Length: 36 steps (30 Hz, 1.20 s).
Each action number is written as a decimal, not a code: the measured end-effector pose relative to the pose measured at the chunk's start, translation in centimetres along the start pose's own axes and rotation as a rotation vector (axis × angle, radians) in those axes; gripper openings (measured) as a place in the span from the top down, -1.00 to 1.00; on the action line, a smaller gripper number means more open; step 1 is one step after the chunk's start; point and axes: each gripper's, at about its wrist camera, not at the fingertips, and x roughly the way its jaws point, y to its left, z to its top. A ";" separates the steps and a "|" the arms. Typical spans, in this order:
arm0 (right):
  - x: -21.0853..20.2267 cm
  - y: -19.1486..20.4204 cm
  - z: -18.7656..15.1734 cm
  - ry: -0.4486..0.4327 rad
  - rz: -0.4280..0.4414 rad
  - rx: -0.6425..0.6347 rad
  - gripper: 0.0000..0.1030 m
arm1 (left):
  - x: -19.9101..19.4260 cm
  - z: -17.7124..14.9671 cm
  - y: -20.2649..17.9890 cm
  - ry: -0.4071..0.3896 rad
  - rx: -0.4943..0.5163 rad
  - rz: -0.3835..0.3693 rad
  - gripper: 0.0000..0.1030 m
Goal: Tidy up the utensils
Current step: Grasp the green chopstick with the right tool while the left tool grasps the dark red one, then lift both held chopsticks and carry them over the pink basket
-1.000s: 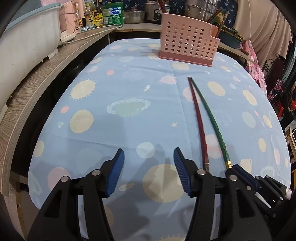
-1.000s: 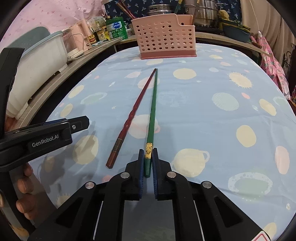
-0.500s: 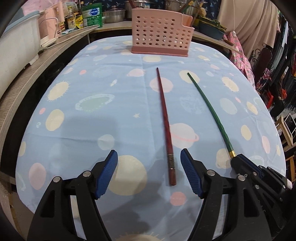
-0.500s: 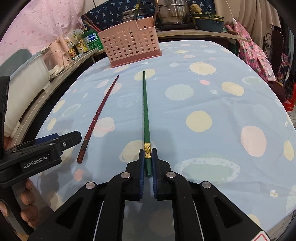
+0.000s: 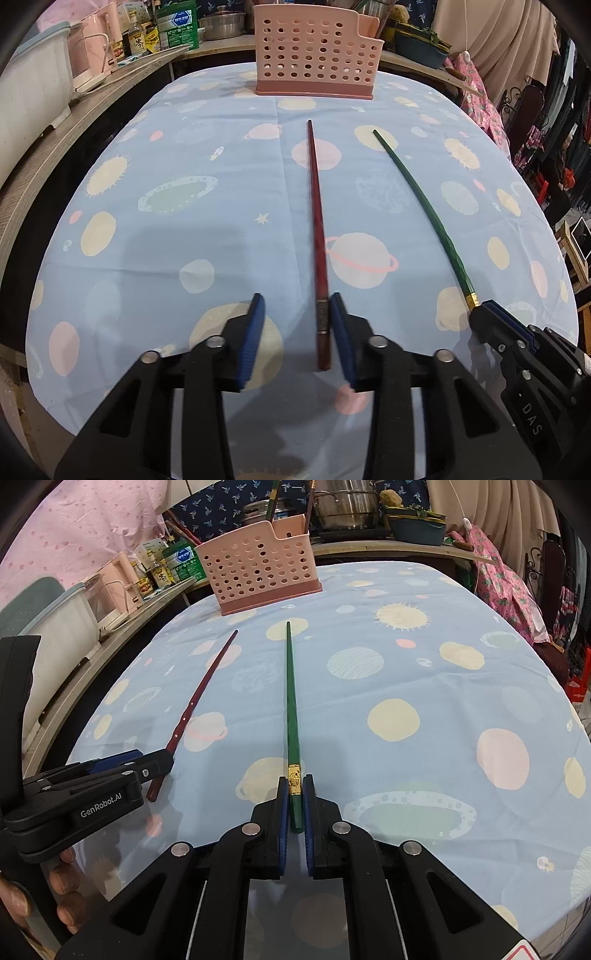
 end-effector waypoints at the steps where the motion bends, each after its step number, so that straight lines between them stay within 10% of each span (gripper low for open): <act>1: 0.0 0.0 0.0 0.000 0.000 0.000 0.87 | 0.0 0.0 0.0 0.000 0.002 -0.001 0.49; 6: -0.1 -0.1 -0.1 -0.001 0.000 -0.004 0.87 | 0.0 0.0 0.0 0.010 0.000 -0.013 0.86; 18: -1.0 -0.6 0.6 -0.017 0.010 0.012 0.87 | -1.4 0.7 0.8 0.019 -0.029 -0.059 0.87; 36: -7.2 -2.1 10.2 -0.246 0.064 0.065 0.87 | -9.0 8.7 2.1 -0.186 -0.074 -0.076 0.87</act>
